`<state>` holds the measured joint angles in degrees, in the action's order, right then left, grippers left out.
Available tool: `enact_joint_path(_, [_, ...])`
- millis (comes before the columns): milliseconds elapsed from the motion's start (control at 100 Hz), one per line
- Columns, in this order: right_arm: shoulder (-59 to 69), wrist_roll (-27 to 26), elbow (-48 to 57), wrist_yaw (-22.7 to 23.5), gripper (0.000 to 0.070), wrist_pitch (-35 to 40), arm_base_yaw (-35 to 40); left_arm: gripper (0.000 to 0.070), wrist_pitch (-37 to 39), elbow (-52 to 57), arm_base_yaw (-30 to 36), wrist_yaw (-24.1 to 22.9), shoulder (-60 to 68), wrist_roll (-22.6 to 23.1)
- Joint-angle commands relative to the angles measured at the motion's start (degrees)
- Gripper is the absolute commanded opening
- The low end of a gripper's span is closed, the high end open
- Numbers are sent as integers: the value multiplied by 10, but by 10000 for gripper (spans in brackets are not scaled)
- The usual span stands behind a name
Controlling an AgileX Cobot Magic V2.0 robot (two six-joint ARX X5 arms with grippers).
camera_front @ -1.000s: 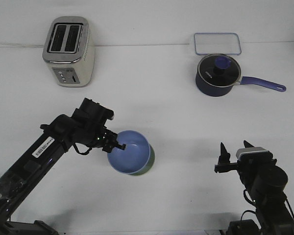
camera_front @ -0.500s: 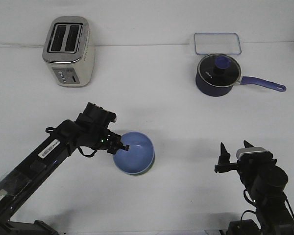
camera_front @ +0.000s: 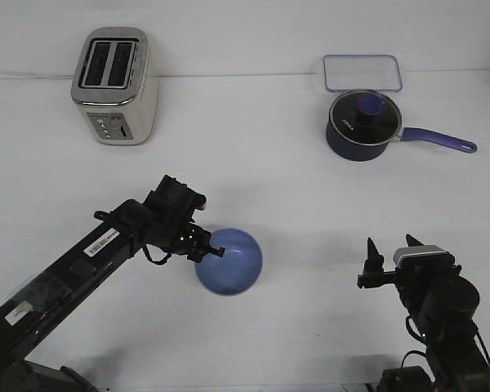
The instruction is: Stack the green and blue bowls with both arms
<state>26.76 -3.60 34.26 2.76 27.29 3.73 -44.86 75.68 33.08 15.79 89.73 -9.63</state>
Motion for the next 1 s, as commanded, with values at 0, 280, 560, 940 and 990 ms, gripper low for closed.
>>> enact_joint_path(0, [2,0,7,-2,530,-7,0,10,3,8,3,-10,10,-1])
enact_joint_path(280, [2,0,7,-2,530,-7,0,15,0,8,3,-24,10,1])
enact_joint_path(560, [2,0,7,-2,530,-7,0,113,-1,8,3,-24,10,1])
enact_joint_path(940, [2,0,7,-2,530,-7,0,507,-1,10,0,-24,7,1])
enact_joint_path(990, [2,0,7,-2,530,-7,0,506,-3,13,-4,-24,4,1])
